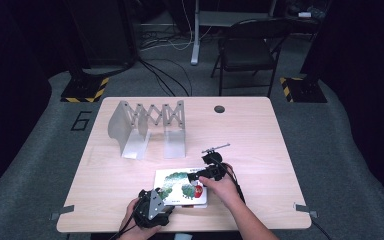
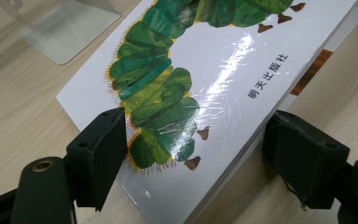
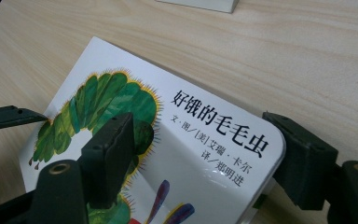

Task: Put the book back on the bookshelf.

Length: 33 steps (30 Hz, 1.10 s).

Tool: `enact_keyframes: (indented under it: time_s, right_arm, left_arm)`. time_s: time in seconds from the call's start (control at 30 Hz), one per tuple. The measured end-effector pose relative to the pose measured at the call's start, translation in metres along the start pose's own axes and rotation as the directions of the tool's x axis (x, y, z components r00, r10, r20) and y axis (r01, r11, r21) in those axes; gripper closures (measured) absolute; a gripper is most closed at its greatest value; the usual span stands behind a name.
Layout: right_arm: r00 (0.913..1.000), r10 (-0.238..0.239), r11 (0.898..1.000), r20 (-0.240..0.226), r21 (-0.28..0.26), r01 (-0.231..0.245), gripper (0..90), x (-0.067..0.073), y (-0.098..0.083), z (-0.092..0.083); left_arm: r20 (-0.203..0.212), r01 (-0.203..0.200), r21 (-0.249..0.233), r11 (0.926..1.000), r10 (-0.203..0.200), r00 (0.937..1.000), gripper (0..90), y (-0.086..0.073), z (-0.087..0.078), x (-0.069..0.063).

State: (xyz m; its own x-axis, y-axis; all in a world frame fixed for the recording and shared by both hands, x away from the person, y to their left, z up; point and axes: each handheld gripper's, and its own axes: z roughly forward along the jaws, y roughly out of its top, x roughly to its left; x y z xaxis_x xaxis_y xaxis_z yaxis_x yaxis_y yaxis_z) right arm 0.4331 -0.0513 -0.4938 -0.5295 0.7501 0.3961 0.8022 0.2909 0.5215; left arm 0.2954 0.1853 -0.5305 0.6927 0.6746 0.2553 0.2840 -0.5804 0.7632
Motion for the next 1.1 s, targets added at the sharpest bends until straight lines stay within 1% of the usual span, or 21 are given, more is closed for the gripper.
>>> enact_keyframes:
  time_s: [0.07, 0.1, 0.13, 0.17, 0.2, 0.23, 0.27, 0.33, 0.4, 0.43, 0.47, 0.53, 0.63, 0.7, 0.73, 0.8, 0.87, 0.9, 0.93, 1.03, 1.1]
  right_arm:
    - [1.0, 0.008, 1.0, -0.004, 0.006, -0.008, 28.9, -0.0006, 0.0002, -0.0009]
    - [0.9999, 0.014, 1.0, -0.004, -0.005, -0.014, 29.2, -0.0005, -0.0002, -0.0001]
    - [0.9999, 0.013, 1.0, -0.005, -0.002, -0.013, 29.3, -0.0009, -0.0001, -0.0003]
    - [0.9999, 0.015, 1.0, -0.005, -0.001, -0.015, 29.3, -0.001, -0.0001, -0.0003]
    - [0.9998, 0.018, 1.0, -0.004, -0.002, -0.018, 29.3, -0.0011, -0.0001, -0.0001]
    - [0.9998, 0.018, 1.0, -0.008, 0.009, -0.018, 29.3, -0.0016, 0.0, -0.0006]
    - [0.9999, 0.013, 1.0, -0.007, 0.006, -0.013, 29.4, -0.0023, -0.0004, -0.0002]
    - [0.9997, 0.019, 1.0, -0.012, 0.014, -0.019, 29.6, -0.0028, -0.0005, -0.0005]
    - [0.9997, 0.019, 1.0, -0.014, 0.011, -0.019, 30.1, -0.0039, -0.0007, -0.0002]
    - [0.9997, 0.023, 1.0, -0.012, 0.011, -0.023, 30.8, -0.004, -0.0007, -0.0004]
    - [0.9996, 0.026, 1.0, -0.011, 0.01, -0.026, 31.4, -0.0043, -0.0006, -0.0006]
    - [0.9994, 0.033, 0.999, -0.013, 0.01, -0.033, 32.2, -0.0044, -0.0007, -0.0005]
    - [0.999, 0.039, 0.999, -0.024, 0.009, -0.039, 34.2, -0.0054, -0.0011, -0.0009]
    - [0.9989, 0.037, 0.999, -0.029, 0.008, -0.037, 35.4, -0.006, -0.0009, -0.0017]
    - [0.9988, 0.039, 0.999, -0.029, 0.004, -0.039, 35.7, -0.0059, -0.0011, -0.0015]
    - [0.9983, 0.045, 0.999, -0.037, 0.013, -0.044, 36.3, -0.0066, -0.0009, -0.0021]
    - [0.998, 0.048, 0.999, -0.04, 0.011, -0.048, 37.2, -0.007, -0.0009, -0.0024]
    - [0.9982, 0.045, 0.999, -0.039, 0.009, -0.045, 37.7, -0.0073, -0.0008, -0.0027]
    - [0.9982, 0.046, 0.999, -0.039, 0.004, -0.046, 38.1, -0.0073, -0.0008, -0.0027]
    - [0.9969, 0.064, 0.998, -0.045, 0.015, -0.063, 39.0, -0.0067, -0.0008, -0.0042]
    - [0.9971, 0.056, 0.998, -0.051, 0.011, -0.056, 39.3, -0.0077, -0.0007, -0.0037]
  left_arm:
    - [-0.002, 0.002, 0.0, 1.0, -0.002, 1.0, 22.0, 0.0, 0.0, -0.0003]
    - [-0.004, 0.002, 0.0, 1.0, -0.002, 1.0, 22.0, 0.0, -0.0001, -0.0004]
    - [-0.019, -0.002, -0.003, 1.0, 0.002, 0.9998, 21.9, 0.0, 0.0003, -0.001]
    - [-0.023, 0.005, -0.002, 1.0, -0.005, 0.9997, 21.9, -0.0001, 0.0002, -0.0017]
    - [-0.015, -0.008, 0.005, 1.0, 0.008, 0.9999, 21.7, 0.0004, -0.0004, -0.0006]
    - [-0.031, -0.01, 0.007, 0.9999, 0.01, 0.9995, 21.1, 0.0004, -0.0005, -0.0005]
    - [-0.029, 0.022, 0.003, 0.9998, -0.022, 0.9993, 20.6, 0.0, 0.0, -0.0022]
    - [-0.024, 0.016, 0.013, 0.9998, -0.016, 0.9996, 20.4, 0.0003, -0.0009, -0.0019]
    - [-0.023, 0.016, 0.018, 0.9997, -0.016, 0.9996, 20.4, 0.0006, -0.0012, -0.002]
    - [-0.018, 0.023, 0.02, 0.9995, -0.023, 0.9996, 20.2, 0.0009, -0.0013, -0.0018]
    - [-0.028, 0.026, 0.02, 0.9995, -0.025, 0.9993, 19.9, 0.0012, -0.0011, -0.0021]
    - [-0.023, 0.031, 0.032, 0.999, -0.03, 0.9993, 19.8, 0.0022, -0.0016, -0.0021]
    - [-0.024, 0.035, 0.048, 0.9982, -0.034, 0.9991, 19.8, 0.0035, -0.0025, -0.0024]
    - [-0.009, 0.035, 0.054, 0.9979, -0.034, 0.9994, 19.8, 0.0039, -0.0031, -0.0017]
    - [-0.009, 0.034, 0.057, 0.9978, -0.034, 0.9994, 19.8, 0.0039, -0.0033, -0.0015]
    - [-0.008, 0.033, 0.059, 0.9977, -0.032, 0.9994, 19.8, 0.004, -0.0034, -0.0013]
    - [-0.02, 0.033, 0.061, 0.9976, -0.032, 0.9993, 19.8, 0.0043, -0.0034, -0.0018]
    - [-0.008, 0.033, 0.068, 0.9971, -0.033, 0.9994, 19.8, 0.0047, -0.0039, -0.0013]
    - [-0.007, 0.034, 0.067, 0.9972, -0.034, 0.9994, 19.8, 0.0047, -0.0037, -0.0012]
    - [-0.006, 0.034, 0.072, 0.9968, -0.034, 0.9994, 19.7, 0.005, -0.0039, -0.001]
    - [-0.023, 0.038, 0.074, 0.9965, -0.037, 0.9991, 19.1, 0.005, -0.0036, -0.0014]
